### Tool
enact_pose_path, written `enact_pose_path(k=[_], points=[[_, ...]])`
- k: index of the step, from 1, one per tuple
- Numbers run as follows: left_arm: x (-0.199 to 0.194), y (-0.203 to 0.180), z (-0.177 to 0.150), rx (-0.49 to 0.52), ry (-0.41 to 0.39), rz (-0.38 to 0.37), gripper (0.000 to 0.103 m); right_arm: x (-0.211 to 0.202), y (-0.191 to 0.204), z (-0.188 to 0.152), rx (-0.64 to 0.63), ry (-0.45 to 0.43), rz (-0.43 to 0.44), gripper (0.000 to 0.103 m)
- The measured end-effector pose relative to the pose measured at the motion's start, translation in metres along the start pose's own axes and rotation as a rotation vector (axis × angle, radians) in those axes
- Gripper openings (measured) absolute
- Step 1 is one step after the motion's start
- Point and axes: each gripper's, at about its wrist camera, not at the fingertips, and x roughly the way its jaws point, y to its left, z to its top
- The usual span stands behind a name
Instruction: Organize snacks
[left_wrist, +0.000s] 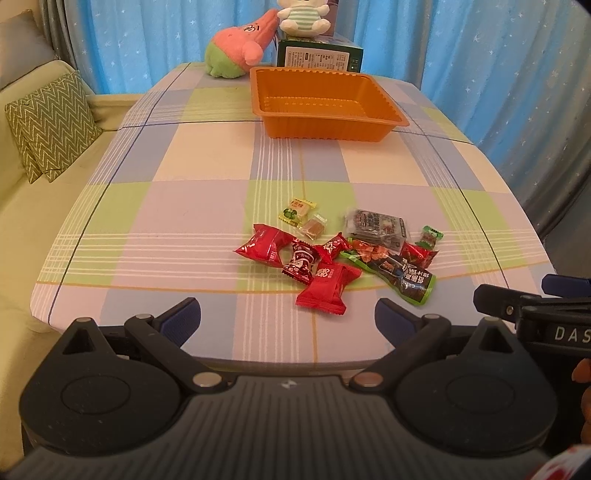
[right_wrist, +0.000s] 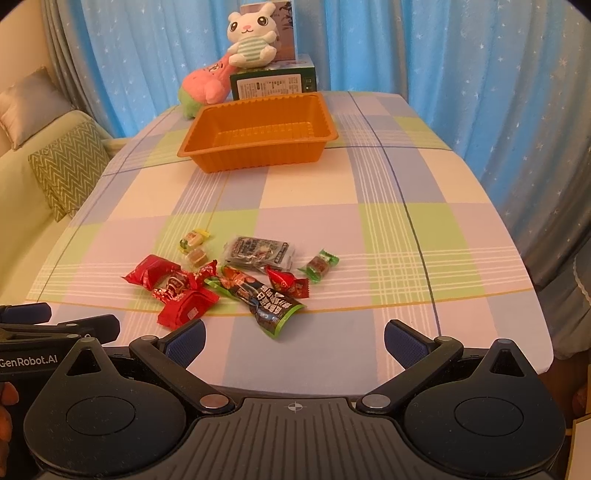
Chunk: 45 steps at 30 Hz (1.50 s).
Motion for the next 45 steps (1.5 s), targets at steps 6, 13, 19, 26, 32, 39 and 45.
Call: enact_pose_path(k=[6,13,19,26,32,39,45], points=[[-0.0004,-0.0007,0.0004,0.002,-0.002,-0.001,0.100,-0.0007,-0.0002,0.0001,0.001,-0.002,-0.001,0.103],[-0.0020,-0.0026,0.0012,0.002,-0.008,-0.004,0.100,-0.0021,-0.0027,0.0018,0.004,-0.007,-0.005,0.103],[-0.0029,-0.0032,0.0015,0.002,-0.010,-0.007,0.100,-0.0030,-0.0031,0.0025,0.003,-0.009,-0.008,0.103],[-0.0048,-0.0040,0.0025,0.001,-0.017,-0.011,0.100,-0.0041,-0.0049,0.0032,0.005,-0.014,-0.014,0.103],[-0.0052,-0.0039,0.0024,0.001,-0.019,-0.015,0.100,-0.0055,-0.0061,0.0030,0.008,-0.019,-0.017,0.103],[-0.0057,-0.0035,0.0023,0.000,-0.021,-0.015,0.100,-0.0058,-0.0063,0.0037,0.009,-0.020,-0.017,0.103],[-0.0056,-0.0036,0.0022,0.000,-0.021,-0.014,0.100,-0.0064,-0.0063,0.0034,0.010,-0.021,-0.017,0.103]])
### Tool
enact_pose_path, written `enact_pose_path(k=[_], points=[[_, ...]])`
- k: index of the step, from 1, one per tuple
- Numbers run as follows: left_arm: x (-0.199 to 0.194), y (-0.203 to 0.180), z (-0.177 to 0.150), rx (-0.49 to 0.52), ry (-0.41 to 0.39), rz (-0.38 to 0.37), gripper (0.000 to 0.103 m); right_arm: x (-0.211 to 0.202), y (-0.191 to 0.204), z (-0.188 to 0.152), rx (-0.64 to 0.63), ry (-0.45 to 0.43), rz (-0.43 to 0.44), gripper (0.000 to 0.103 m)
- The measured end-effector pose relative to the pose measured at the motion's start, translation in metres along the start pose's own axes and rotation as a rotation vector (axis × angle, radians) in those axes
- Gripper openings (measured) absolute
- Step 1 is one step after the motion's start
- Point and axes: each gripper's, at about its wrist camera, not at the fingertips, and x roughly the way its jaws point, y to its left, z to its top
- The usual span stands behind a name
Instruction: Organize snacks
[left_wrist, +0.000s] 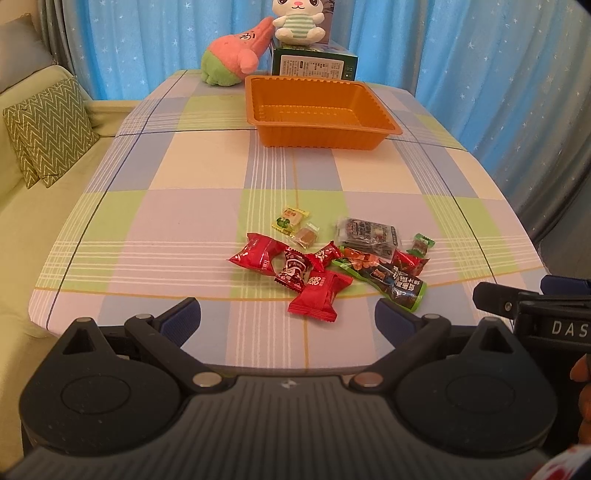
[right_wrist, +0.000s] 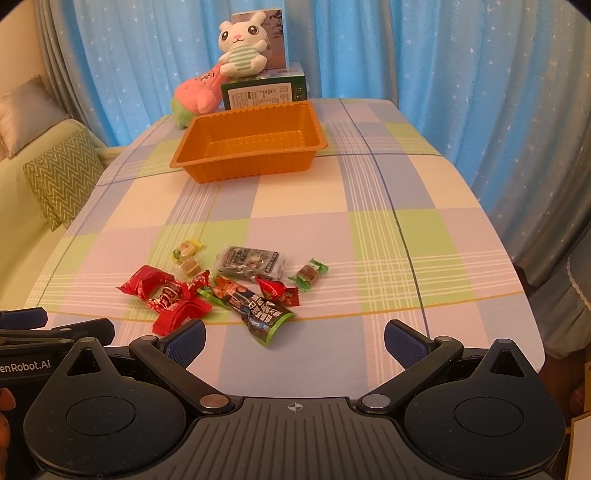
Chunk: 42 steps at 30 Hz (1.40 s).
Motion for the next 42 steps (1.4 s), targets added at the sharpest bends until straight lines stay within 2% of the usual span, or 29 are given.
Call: enact_pose_path(k=[31,35,42], points=[[0.004,0.003,0.004,0.001,-0.005,-0.013,0.100,0.003,-0.007,0.001,0.013,-0.018,0.010,0.102],[0.012,0.006,0.004,-0.002,0.001,-0.027,0.098,0.007,-0.009,-0.001,0.010,-0.030,0.010,0.102],[0.038,0.003,0.002,0.042,0.032,-0.071,0.088,0.019,-0.014,-0.004,0.017,-0.038,0.007,0.102]])
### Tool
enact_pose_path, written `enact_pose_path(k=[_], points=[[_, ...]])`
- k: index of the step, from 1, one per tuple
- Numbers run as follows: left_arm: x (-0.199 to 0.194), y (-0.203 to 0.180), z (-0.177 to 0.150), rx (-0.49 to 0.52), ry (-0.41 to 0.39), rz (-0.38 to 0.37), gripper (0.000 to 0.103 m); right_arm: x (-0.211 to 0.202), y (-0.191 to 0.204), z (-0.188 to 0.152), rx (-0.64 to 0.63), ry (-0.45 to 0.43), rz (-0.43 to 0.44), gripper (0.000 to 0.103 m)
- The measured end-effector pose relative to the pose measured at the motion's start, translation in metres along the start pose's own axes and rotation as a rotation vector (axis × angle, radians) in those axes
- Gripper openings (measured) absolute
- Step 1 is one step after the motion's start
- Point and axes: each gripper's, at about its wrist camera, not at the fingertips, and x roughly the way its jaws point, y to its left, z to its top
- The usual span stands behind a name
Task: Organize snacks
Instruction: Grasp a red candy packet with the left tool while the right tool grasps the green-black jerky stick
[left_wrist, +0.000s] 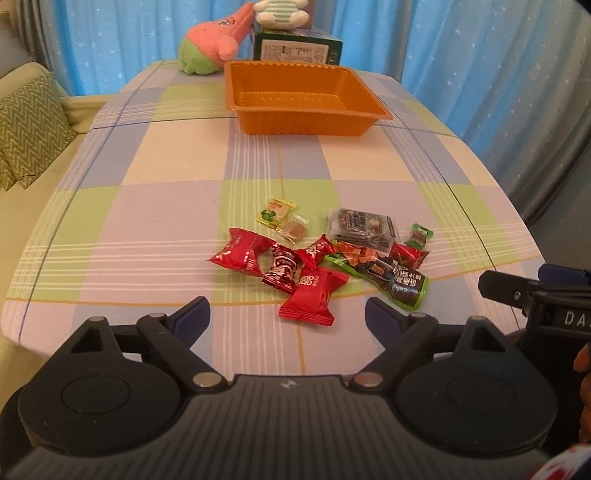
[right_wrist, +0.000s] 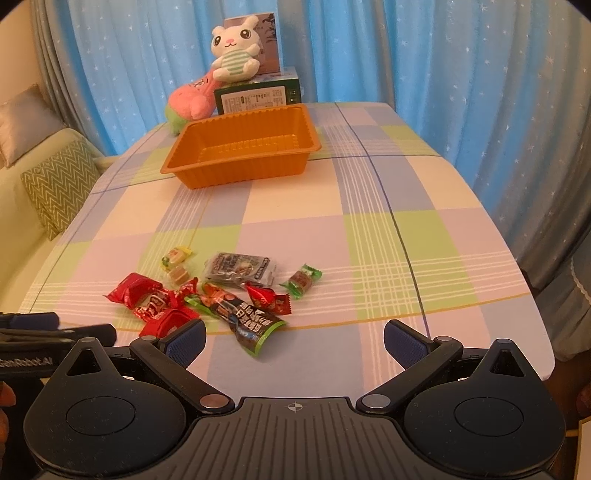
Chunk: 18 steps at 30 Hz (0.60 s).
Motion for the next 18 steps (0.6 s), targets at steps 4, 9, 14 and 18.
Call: enact_pose_path(k=[4,9,14,18], points=[[0.020,0.000,0.004,0.031,0.016,-0.058,0.081,0.012,-0.005,-0.001,0.007,0.018,0.005,0.085],[0.043,-0.007,0.013,0.108,0.041,-0.107,0.063,0.028,-0.008,-0.001,-0.001,0.033,0.015,0.081],[0.066,-0.012,0.013,0.160,0.089,-0.142,0.049,0.043,-0.012,0.000,0.012,0.049,0.021,0.079],[0.080,-0.017,0.014,0.220,0.109,-0.137,0.038,0.051,-0.014,0.002,0.014,0.056,0.023,0.079]])
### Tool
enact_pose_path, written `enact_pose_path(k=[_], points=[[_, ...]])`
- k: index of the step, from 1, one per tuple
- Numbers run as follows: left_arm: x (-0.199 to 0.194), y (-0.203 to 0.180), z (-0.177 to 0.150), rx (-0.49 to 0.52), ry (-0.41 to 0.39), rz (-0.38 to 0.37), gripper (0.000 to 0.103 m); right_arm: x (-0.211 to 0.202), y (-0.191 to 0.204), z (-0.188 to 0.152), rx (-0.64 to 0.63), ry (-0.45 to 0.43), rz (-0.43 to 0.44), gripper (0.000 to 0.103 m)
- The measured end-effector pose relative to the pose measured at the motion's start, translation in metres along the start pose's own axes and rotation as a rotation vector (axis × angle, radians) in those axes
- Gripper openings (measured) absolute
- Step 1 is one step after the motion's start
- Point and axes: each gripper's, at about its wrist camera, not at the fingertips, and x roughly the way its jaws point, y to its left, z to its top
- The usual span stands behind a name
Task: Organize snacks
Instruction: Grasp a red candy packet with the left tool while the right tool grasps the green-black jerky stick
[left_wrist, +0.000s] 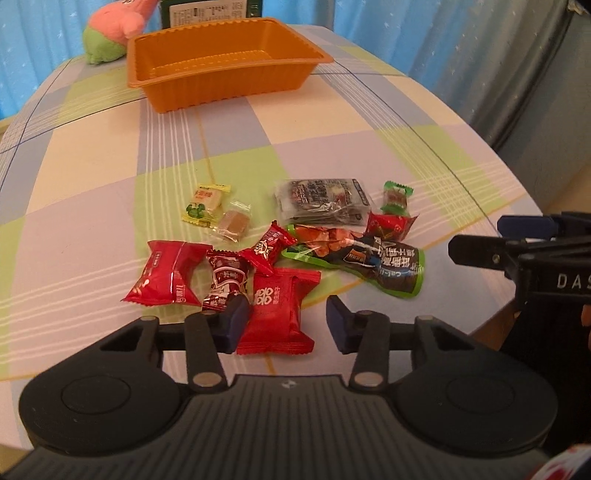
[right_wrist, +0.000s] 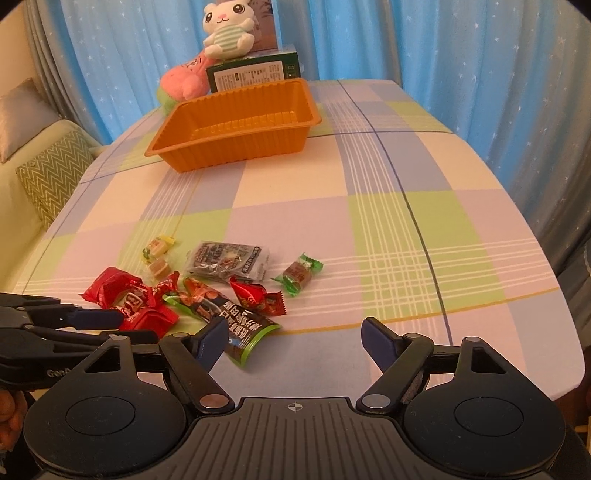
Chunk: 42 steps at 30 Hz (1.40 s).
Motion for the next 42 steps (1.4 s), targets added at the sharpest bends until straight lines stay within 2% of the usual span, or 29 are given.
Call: enact_pose_path(k=[5,11,13,14,21,27,35,42], points=[[0.010,0.000,0.001,0.015,0.029,-0.009,0.029,0.009,-0.001,0.001,-0.002,0.012,0.007,0.079],[0.014,0.001,0.002,0.012,0.034,-0.002,0.024,0.016,0.004,0.000,-0.041,0.022,0.032,0.079],[0.011,0.002,0.003,0.011,0.025,0.006,0.023,0.015,0.007,0.000,-0.062,0.020,0.056,0.077],[0.008,0.003,0.004,0.011,0.019,0.006,0.023,0.015,0.008,0.000,-0.078,0.021,0.070,0.072],[-0.015,0.017,0.014,-0.007,-0.034,0.012,0.023,0.024,0.028,0.005,-0.263,0.028,0.194,0.055],[-0.031,0.033,0.021,-0.058,-0.076,0.037,0.023,0.042,0.051,0.011,-0.440,0.039,0.271,0.051],[-0.035,0.046,0.020,-0.106,-0.089,0.039,0.023,0.084,0.057,0.009,-0.545,0.109,0.246,0.049],[-0.032,0.048,0.019,-0.128,-0.083,0.036,0.023,0.095,0.065,0.010,-0.600,0.116,0.244,0.041]])
